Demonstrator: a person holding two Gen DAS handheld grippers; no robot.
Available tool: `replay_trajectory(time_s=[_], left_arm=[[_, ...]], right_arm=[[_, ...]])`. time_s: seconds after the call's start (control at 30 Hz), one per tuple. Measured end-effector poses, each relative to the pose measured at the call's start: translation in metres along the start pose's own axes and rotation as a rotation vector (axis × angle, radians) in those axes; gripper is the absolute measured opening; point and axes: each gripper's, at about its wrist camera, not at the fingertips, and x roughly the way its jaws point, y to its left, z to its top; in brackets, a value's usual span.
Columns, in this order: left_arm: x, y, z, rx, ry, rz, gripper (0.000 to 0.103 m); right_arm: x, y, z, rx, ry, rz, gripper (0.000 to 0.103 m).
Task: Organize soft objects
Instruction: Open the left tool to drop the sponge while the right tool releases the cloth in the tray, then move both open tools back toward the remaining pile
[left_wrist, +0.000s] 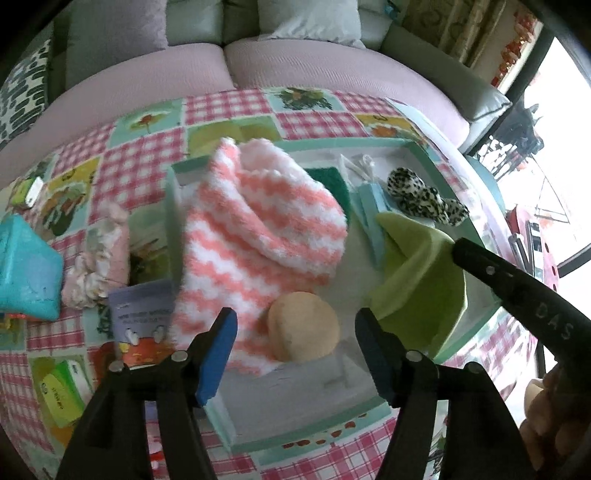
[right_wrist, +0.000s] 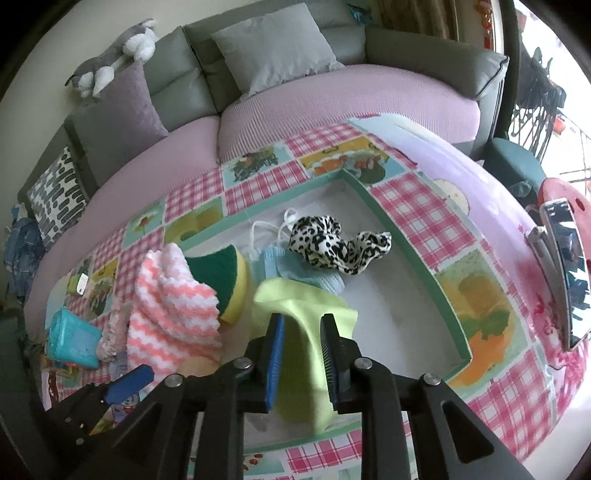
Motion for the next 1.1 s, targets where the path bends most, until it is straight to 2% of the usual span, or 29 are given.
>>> replay_trajectory(time_s=[0.17, 0.37, 0.4, 0.43, 0.5, 0.57, 0.63, 0.7, 0.77, 0.83, 0.87, 1.1], left_arm=[[-0.01, 0.018, 0.005, -0.073, -0.032, 0.028, 0.068], [-0.019, 0.05, 0.004, -0.165, -0.059, 0.091, 0.071], [-0.021, 0.058, 0.003, -0.182, -0.06, 0.114, 0.078], [-0.022, 0.062, 0.002, -0.193, -0.063, 0.126, 0.083], [-0.025, 0.073, -0.001, -0.222, -0.072, 0.147, 0.086], [-0.028, 0.085, -0.003, -0.255, -0.075, 0.172, 0.086], [-0.029, 0.094, -0.005, -0.279, -0.076, 0.197, 0.087], [-0.029, 0.103, -0.006, -0.301, -0.073, 0.218, 0.087], [-0.032, 0.11, -0.008, -0.321, -0.075, 0.23, 0.087], [-0.034, 0.119, -0.01, -0.341, -0.077, 0.242, 0.087], [-0.035, 0.122, -0.011, -0.348, -0.076, 0.249, 0.087], [-0.048, 0.148, -0.017, -0.409, -0.093, 0.254, 0.087]], right_arm=[[-0.01, 0.004, 0.001, -0.018, -0.025, 0.003, 0.029], [-0.007, 0.014, -0.001, -0.046, -0.016, 0.009, 0.029], [-0.008, 0.017, -0.002, -0.058, -0.016, 0.013, 0.033], [-0.007, 0.02, -0.002, -0.067, -0.016, 0.018, 0.046], [-0.007, 0.027, -0.003, -0.086, -0.016, 0.022, 0.061], [-0.007, 0.034, -0.005, -0.108, -0.015, 0.027, 0.061], [-0.004, 0.043, -0.007, -0.134, -0.006, 0.04, 0.068], [-0.002, 0.049, -0.009, -0.147, 0.003, 0.044, 0.07], [0.0, 0.055, -0.011, -0.164, 0.009, 0.054, 0.075], [0.001, 0.06, -0.013, -0.175, 0.014, 0.061, 0.086], [0.002, 0.062, -0.014, -0.177, 0.016, 0.062, 0.088], [0.003, 0.074, -0.018, -0.2, 0.013, 0.058, 0.102]])
